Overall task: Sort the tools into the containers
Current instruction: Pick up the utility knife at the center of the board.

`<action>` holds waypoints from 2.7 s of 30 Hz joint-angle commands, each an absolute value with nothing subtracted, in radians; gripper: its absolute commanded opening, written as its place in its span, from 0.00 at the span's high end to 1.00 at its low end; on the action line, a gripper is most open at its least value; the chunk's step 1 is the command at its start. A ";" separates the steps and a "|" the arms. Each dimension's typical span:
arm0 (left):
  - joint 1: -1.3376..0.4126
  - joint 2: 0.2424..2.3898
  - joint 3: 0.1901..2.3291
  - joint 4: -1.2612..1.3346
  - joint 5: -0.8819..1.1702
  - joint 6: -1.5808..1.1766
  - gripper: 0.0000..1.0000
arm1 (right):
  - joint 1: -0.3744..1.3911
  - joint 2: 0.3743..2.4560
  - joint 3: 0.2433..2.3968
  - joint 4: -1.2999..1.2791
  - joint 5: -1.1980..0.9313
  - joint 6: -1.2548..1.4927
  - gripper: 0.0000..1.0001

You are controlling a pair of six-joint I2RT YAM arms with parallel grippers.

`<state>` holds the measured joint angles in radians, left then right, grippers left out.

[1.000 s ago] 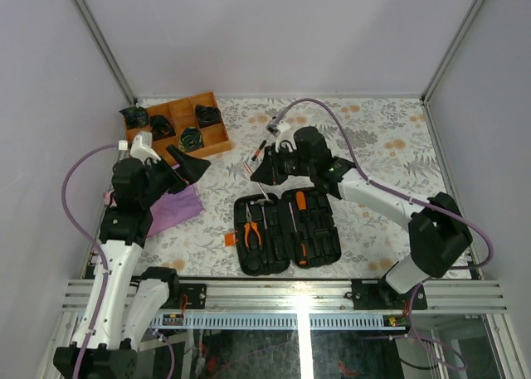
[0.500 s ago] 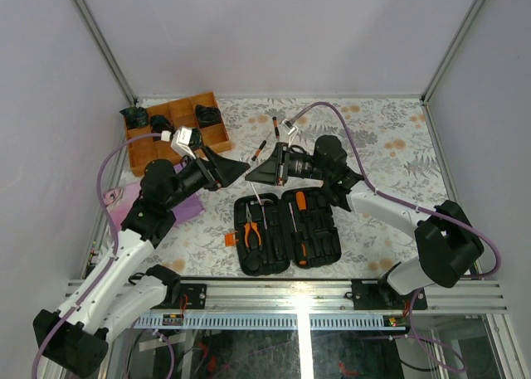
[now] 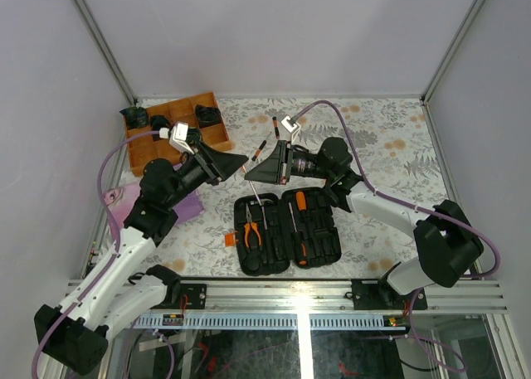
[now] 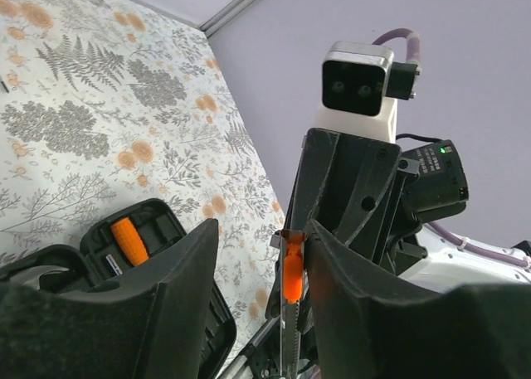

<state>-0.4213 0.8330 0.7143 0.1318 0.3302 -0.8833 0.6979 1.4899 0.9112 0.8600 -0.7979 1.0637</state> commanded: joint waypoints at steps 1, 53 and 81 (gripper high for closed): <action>-0.440 0.855 0.710 0.253 0.373 -0.912 0.59 | 0.692 1.496 0.936 0.951 -0.830 1.099 1.00; -0.546 1.196 1.078 -0.683 -0.264 -1.064 1.00 | 1.248 1.560 1.001 0.426 0.500 -0.177 0.44; -0.545 1.048 1.028 -0.575 -0.238 -0.995 0.29 | 1.256 1.481 0.993 0.282 0.630 0.014 1.00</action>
<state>-0.5426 1.0794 1.0271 -0.6346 -0.2138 -1.0389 1.2503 1.5681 0.9855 0.3176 0.5804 -0.0834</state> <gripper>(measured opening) 0.679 0.049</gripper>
